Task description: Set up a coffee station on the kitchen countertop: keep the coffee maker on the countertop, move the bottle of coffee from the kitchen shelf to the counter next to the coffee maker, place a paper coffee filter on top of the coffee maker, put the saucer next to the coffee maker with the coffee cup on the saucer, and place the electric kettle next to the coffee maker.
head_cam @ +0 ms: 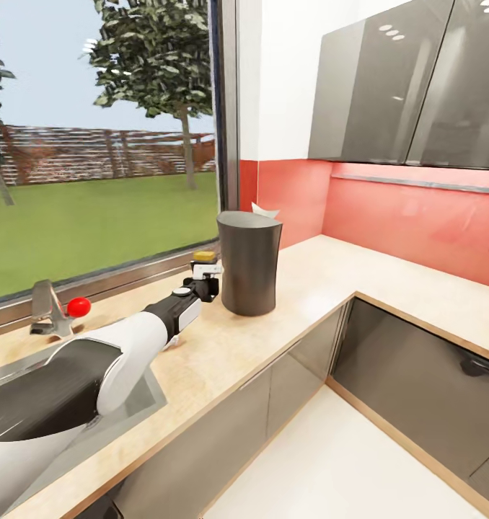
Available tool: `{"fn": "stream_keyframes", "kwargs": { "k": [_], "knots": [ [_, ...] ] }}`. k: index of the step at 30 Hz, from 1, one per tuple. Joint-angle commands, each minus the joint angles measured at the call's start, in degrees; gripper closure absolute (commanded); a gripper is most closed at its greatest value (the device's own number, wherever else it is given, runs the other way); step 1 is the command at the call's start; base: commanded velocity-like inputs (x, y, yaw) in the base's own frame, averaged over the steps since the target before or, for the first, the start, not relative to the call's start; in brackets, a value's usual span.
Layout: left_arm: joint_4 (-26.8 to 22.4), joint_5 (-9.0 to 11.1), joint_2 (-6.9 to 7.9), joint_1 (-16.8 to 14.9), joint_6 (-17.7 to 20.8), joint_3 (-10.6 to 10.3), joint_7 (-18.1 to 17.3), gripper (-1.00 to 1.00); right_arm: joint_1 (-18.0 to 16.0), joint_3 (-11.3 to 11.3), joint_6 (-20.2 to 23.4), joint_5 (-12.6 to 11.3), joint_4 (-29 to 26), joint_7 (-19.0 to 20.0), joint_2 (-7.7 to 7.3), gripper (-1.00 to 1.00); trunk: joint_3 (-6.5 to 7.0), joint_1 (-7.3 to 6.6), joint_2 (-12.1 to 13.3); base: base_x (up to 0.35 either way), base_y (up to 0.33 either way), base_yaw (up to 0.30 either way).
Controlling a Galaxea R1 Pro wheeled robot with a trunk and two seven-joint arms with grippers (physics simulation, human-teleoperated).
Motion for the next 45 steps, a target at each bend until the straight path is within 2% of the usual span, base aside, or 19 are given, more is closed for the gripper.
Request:
{"fn": "stream_keyframes", "kwargs": {
  "k": [1,9,16,45],
  "knots": [
    [0.07,0.46,-0.02,-0.07,-0.22,-0.52,0.09,1.0,-0.03,0.48,0.31,-0.38,-0.14,-0.37,-0.03,-1.0,-0.4,0.25,-0.54,0.0,0.0,0.0],
    [0.07,0.46,-0.02,-0.07,-0.33,-0.52,-0.01,1.0,-0.03,0.48,0.31,-0.38,-0.14,-0.37,-0.03,-1.0,-2.56,2.01,-3.75,0.0,0.0,0.0],
    [0.09,0.46,-0.02,-0.07,-2.3,-0.52,-0.03,1.0,-0.03,0.48,0.31,-0.38,-0.14,-0.37,-0.03,-1.0,-4.45,3.55,-6.56,0.0,0.0,0.0],
    [0.08,0.46,-0.02,-0.07,-2.55,-0.52,-0.03,1.0,-0.03,0.48,0.31,-0.38,-0.14,-0.37,-0.03,-1.0,-12.31,9.92,-18.19,0.0,0.0,0.0]
  ]
}}
